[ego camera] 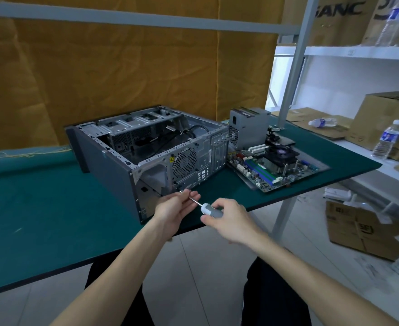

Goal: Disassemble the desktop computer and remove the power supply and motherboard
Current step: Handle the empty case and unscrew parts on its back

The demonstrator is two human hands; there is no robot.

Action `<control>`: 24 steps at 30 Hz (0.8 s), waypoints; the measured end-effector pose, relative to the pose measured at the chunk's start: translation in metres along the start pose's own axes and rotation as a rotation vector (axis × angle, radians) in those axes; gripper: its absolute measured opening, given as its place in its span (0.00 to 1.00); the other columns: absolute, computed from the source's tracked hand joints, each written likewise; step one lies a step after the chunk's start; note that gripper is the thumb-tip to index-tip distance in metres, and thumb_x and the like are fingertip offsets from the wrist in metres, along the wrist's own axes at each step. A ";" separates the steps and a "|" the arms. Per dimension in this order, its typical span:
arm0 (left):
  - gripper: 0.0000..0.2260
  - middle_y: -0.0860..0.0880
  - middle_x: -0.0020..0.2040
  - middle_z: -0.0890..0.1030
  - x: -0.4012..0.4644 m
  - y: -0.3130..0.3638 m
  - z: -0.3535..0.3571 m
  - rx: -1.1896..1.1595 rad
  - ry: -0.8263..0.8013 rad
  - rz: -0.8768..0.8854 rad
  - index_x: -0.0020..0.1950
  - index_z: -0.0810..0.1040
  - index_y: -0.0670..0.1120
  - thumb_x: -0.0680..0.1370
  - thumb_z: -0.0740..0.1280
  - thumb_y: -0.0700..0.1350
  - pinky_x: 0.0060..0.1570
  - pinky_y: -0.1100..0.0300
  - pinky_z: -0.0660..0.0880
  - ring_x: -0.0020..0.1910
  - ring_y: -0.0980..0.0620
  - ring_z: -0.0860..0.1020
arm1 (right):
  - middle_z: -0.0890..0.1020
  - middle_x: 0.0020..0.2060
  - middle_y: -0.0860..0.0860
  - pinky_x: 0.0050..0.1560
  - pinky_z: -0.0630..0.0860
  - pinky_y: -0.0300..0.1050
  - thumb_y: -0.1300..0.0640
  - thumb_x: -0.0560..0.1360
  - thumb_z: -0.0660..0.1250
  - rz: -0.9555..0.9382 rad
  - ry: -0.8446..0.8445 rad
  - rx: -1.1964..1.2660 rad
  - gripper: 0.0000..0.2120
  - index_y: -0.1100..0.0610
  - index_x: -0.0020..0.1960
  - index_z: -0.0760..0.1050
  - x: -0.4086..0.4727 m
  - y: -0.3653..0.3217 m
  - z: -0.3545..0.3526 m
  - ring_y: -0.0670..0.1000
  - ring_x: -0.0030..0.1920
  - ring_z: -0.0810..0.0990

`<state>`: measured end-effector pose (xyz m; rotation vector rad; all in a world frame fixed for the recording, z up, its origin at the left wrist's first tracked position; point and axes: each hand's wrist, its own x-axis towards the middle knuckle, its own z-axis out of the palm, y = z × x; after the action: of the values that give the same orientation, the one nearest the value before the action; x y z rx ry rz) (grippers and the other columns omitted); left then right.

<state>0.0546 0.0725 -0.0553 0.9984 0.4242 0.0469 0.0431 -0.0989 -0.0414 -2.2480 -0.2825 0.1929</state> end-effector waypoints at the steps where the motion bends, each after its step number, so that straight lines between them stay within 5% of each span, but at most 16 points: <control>1: 0.07 0.38 0.51 0.86 0.000 0.000 0.000 -0.016 -0.020 -0.015 0.56 0.78 0.33 0.83 0.64 0.36 0.37 0.60 0.83 0.43 0.48 0.87 | 0.80 0.33 0.49 0.24 0.67 0.39 0.42 0.75 0.71 0.124 -0.123 0.199 0.15 0.55 0.48 0.79 0.002 -0.002 -0.005 0.50 0.27 0.76; 3: 0.09 0.39 0.50 0.86 0.000 0.001 -0.002 -0.046 -0.054 -0.022 0.60 0.77 0.33 0.84 0.61 0.36 0.39 0.59 0.83 0.46 0.48 0.87 | 0.82 0.34 0.54 0.21 0.63 0.36 0.41 0.79 0.67 0.310 -0.336 0.421 0.22 0.61 0.52 0.81 0.004 -0.006 -0.015 0.49 0.23 0.72; 5: 0.10 0.39 0.50 0.86 0.000 0.000 -0.003 -0.062 -0.078 -0.022 0.61 0.76 0.33 0.85 0.60 0.37 0.39 0.59 0.83 0.47 0.47 0.87 | 0.82 0.32 0.55 0.21 0.61 0.36 0.43 0.81 0.64 0.279 -0.356 0.403 0.23 0.63 0.54 0.82 0.005 -0.006 -0.015 0.48 0.21 0.69; 10: 0.15 0.39 0.47 0.87 -0.003 -0.002 0.009 -0.017 -0.094 -0.050 0.58 0.76 0.32 0.87 0.56 0.42 0.36 0.60 0.82 0.44 0.47 0.87 | 0.83 0.30 0.47 0.27 0.70 0.40 0.39 0.78 0.66 0.020 -0.045 -0.036 0.17 0.51 0.41 0.81 0.000 -0.005 -0.008 0.48 0.26 0.75; 14: 0.11 0.40 0.45 0.86 -0.002 -0.004 0.018 -0.039 0.053 -0.017 0.55 0.77 0.34 0.85 0.63 0.42 0.34 0.60 0.82 0.41 0.47 0.87 | 0.81 0.35 0.44 0.34 0.71 0.44 0.40 0.74 0.71 -0.055 0.175 -0.250 0.11 0.46 0.49 0.81 -0.002 -0.001 -0.011 0.49 0.40 0.80; 20: 0.14 0.38 0.53 0.85 -0.004 -0.006 0.009 -0.130 -0.010 0.027 0.61 0.76 0.31 0.87 0.57 0.40 0.38 0.60 0.82 0.45 0.48 0.87 | 0.83 0.34 0.56 0.20 0.61 0.35 0.42 0.82 0.63 0.313 -0.445 0.435 0.25 0.65 0.56 0.79 0.003 -0.011 -0.020 0.49 0.21 0.70; 22: 0.15 0.38 0.54 0.85 -0.006 -0.003 0.010 -0.163 -0.024 0.019 0.63 0.75 0.31 0.87 0.56 0.40 0.37 0.60 0.82 0.45 0.49 0.87 | 0.81 0.30 0.55 0.21 0.62 0.36 0.46 0.80 0.67 0.227 -0.356 0.352 0.20 0.65 0.53 0.81 0.005 -0.013 -0.018 0.49 0.20 0.69; 24: 0.11 0.39 0.50 0.85 -0.005 -0.001 0.011 -0.146 0.052 0.013 0.59 0.78 0.32 0.85 0.62 0.40 0.35 0.60 0.82 0.43 0.49 0.87 | 0.79 0.27 0.50 0.25 0.67 0.39 0.49 0.74 0.71 0.051 -0.094 0.019 0.12 0.59 0.45 0.82 0.004 -0.013 -0.010 0.50 0.25 0.74</control>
<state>0.0535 0.0621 -0.0499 0.8579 0.4559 0.1140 0.0475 -0.0967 -0.0250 -2.2322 -0.2726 0.3276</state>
